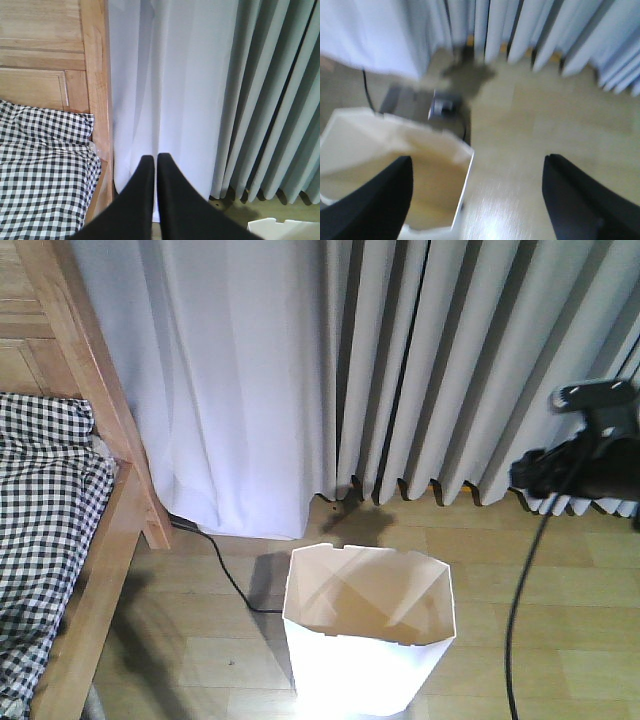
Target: Move trash bin to bedside with robot
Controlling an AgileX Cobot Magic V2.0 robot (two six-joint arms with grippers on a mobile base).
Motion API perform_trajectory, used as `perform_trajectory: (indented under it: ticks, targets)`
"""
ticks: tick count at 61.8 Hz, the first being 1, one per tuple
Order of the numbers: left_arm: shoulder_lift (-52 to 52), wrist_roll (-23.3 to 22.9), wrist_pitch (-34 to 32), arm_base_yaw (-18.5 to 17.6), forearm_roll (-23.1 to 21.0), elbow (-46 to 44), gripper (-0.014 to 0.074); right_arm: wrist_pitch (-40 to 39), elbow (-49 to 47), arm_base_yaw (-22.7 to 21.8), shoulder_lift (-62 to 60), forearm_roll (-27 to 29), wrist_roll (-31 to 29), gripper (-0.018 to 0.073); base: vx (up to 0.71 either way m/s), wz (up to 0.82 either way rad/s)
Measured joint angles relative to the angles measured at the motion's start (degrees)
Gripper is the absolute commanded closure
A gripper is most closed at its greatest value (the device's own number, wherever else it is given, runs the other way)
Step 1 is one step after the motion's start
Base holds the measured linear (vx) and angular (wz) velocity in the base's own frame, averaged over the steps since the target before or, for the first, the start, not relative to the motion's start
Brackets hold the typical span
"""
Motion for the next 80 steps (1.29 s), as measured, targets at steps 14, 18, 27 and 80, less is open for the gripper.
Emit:
perform_trajectory:
  ticks: [14,18,27,80]
  targets:
    - [0.0,0.0,0.0,0.0,0.0,0.0,0.0602,-0.33,5.46,0.0,-21.95,0.18,0.0,0.0031,0.0,0.0]
    - [0.0,0.0,0.0,0.0,0.0,0.0,0.0602,-0.42,6.06,0.0,-27.05,0.21,0.0,0.0031,0.0,0.0]
    - [0.0,0.0,0.0,0.0,0.0,0.0,0.0602,2.34,6.58,0.0,-37.91,0.21,2.77,0.0031,0.0,0.0]
    - [0.0,0.0,0.0,0.0,0.0,0.0,0.0602,-0.54,32.49,0.0,-80.83,4.36,7.47,0.0159,0.0,0.0]
